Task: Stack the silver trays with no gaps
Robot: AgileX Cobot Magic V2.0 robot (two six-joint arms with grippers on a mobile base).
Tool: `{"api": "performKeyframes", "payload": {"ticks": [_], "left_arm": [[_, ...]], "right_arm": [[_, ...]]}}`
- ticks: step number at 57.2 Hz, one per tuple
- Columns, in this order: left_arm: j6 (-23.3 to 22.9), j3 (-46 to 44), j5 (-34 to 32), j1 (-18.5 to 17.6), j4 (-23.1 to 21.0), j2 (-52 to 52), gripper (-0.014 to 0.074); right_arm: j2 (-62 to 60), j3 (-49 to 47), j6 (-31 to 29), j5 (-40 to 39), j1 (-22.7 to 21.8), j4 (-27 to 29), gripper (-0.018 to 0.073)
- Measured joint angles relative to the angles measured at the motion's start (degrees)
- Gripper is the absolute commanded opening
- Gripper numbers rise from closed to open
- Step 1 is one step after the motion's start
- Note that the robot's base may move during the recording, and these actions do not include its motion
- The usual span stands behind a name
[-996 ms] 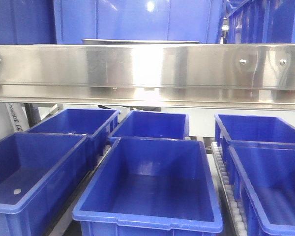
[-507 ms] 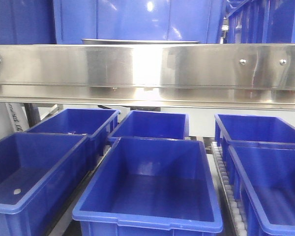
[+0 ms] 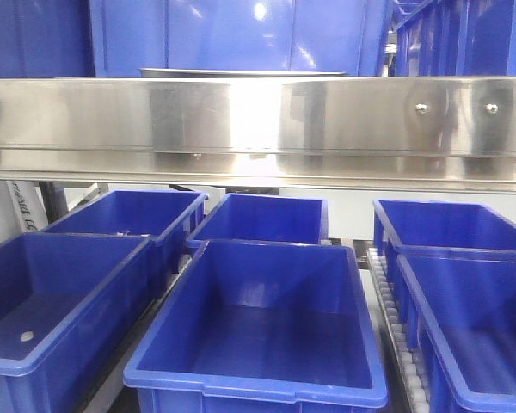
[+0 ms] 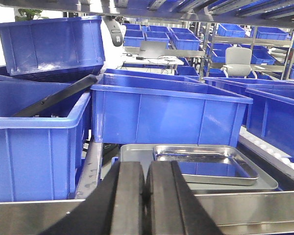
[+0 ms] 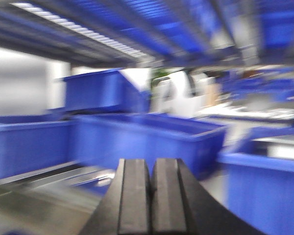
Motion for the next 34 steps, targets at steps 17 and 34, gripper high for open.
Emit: {"api": "performKeyframes", "payload": {"ticks": [17, 34], "left_arm": [[0.0, 0.0, 0.0, 0.0, 0.0, 0.0, -0.0012], [0.0, 0.0, 0.1, 0.0, -0.1, 0.0, -0.0012]], "right_arm": [[-0.9, 10.7, 0.0, -7.1, -14.2, 1.1, -0.0081], [-1.0, 30.5, 0.0, -22.5, -16.2, 1.3, -0.0081]]}}
